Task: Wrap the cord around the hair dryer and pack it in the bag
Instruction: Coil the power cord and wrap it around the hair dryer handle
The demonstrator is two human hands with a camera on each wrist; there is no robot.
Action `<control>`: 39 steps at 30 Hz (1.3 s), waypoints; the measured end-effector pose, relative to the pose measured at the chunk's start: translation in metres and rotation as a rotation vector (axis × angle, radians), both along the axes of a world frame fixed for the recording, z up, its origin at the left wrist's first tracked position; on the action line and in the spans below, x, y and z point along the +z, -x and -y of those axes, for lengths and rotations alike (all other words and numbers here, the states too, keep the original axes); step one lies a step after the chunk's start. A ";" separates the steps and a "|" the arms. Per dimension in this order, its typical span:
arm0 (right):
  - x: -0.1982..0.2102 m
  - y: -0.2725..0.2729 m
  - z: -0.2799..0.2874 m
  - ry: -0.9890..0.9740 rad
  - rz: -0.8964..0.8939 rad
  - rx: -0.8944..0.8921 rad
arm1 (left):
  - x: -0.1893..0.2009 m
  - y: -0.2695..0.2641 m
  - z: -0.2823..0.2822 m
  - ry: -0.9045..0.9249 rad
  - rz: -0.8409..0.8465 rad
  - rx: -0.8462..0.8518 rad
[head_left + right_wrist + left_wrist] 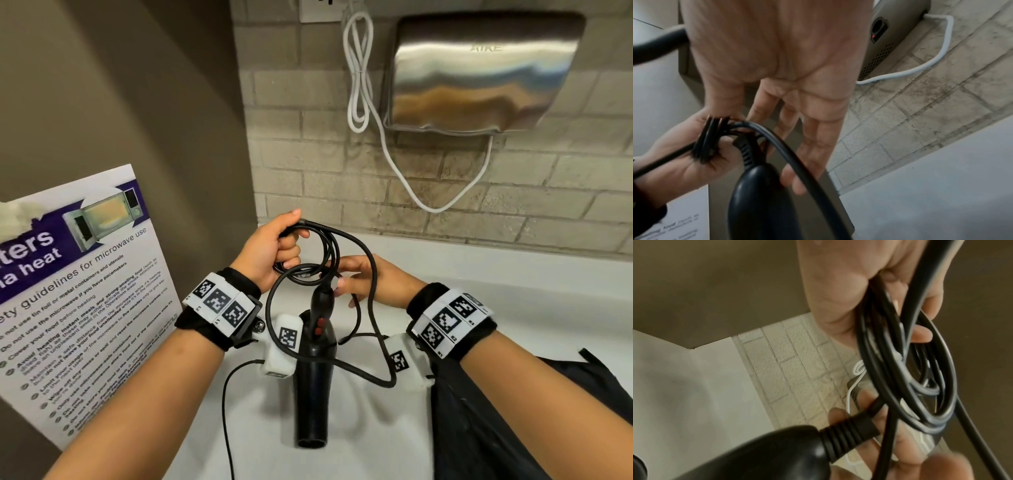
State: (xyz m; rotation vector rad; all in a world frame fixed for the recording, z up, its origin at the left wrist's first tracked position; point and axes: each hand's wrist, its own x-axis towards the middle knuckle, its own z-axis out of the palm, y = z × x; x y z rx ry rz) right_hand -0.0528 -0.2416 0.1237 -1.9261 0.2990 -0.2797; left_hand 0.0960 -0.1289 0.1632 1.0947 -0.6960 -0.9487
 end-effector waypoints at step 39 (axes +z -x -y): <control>0.032 0.018 -0.024 -0.530 0.539 -0.068 | 0.000 -0.001 -0.001 0.025 -0.165 -0.019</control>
